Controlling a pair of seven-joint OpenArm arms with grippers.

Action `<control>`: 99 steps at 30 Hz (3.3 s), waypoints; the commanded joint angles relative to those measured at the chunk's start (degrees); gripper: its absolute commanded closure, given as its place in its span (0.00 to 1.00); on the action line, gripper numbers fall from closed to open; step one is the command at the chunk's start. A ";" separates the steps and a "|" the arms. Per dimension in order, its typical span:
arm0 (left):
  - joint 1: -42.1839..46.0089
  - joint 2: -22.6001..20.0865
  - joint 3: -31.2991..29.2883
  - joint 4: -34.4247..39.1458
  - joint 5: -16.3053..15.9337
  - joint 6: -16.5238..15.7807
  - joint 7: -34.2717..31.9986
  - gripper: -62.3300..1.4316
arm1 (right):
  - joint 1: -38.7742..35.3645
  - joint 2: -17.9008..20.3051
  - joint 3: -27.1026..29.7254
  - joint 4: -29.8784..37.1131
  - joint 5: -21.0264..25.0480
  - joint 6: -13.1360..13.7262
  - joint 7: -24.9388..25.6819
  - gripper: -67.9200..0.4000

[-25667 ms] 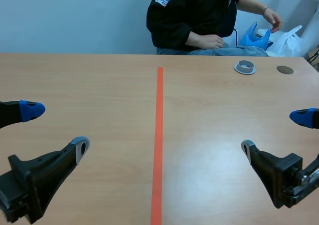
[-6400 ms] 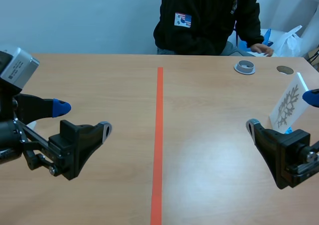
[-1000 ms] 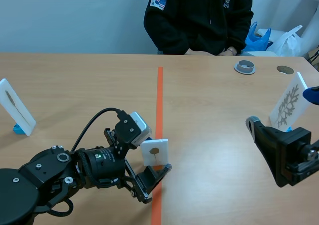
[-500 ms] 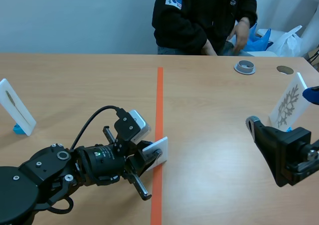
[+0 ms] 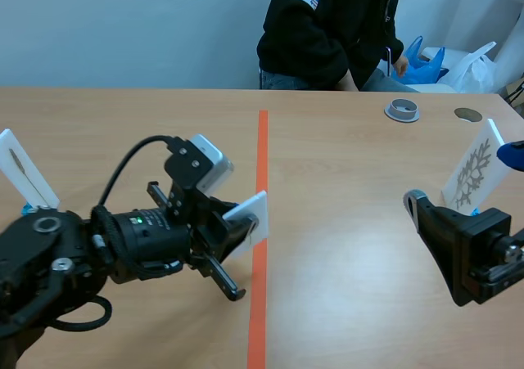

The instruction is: Sort the leaf by its shape. The table is split by an orange tape line. A compound leaf with several leaflets goes to the left side, a simple leaf with one blade goes to the right side. Return to the home posture when a red brick is placed on the table.

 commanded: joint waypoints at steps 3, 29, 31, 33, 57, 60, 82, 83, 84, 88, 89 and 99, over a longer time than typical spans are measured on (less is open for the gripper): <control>5.40 -0.20 -5.95 6.21 -3.21 0.37 1.40 0.91 | 0.70 0.17 0.50 0.15 0.39 0.00 0.90 0.00; 14.88 -0.17 -38.62 4.44 -11.61 9.42 1.01 0.91 | 3.54 0.17 0.50 0.15 0.39 0.00 0.44 0.00; 13.14 -0.20 -38.66 1.51 -11.58 9.60 0.79 0.91 | 3.54 0.17 0.50 0.15 0.39 0.00 0.44 0.00; 11.21 -0.17 -38.66 -1.42 -11.56 9.60 0.57 0.91 | 3.54 0.17 0.50 0.15 0.39 0.00 0.44 0.00; 3.65 -0.28 -38.66 -16.00 -7.67 11.96 -2.43 0.69 | 3.54 0.17 0.50 0.15 0.39 -0.02 0.42 0.00; 3.65 -0.63 -38.66 -16.00 -7.48 11.93 -2.47 0.49 | 3.54 0.17 0.50 0.15 0.39 -0.02 0.42 0.00; 20.31 -4.96 -38.73 8.35 -13.11 3.85 2.14 0.00 | 3.54 0.17 0.50 0.15 0.37 -0.02 0.42 0.00; 21.81 -4.94 -38.73 10.49 -13.75 3.02 2.69 0.00 | 3.54 0.17 0.50 0.15 0.37 -0.02 0.42 0.00; 23.17 -4.92 -38.71 12.61 -14.32 2.12 3.21 0.00 | 3.54 0.17 0.50 0.15 0.37 -0.02 0.42 0.00; 27.65 -4.68 -38.64 19.85 -16.39 -2.16 4.94 0.00 | 3.54 0.17 0.50 0.15 0.37 -0.02 0.42 0.00; 28.59 -4.46 -38.64 21.35 -16.39 -3.45 5.09 0.00 | 3.54 0.17 0.50 0.15 0.37 -0.02 0.42 0.00; 32.09 -1.73 -32.26 29.09 -18.86 -7.26 7.52 0.00 | 3.37 0.15 0.50 0.15 0.39 -0.02 -0.94 0.00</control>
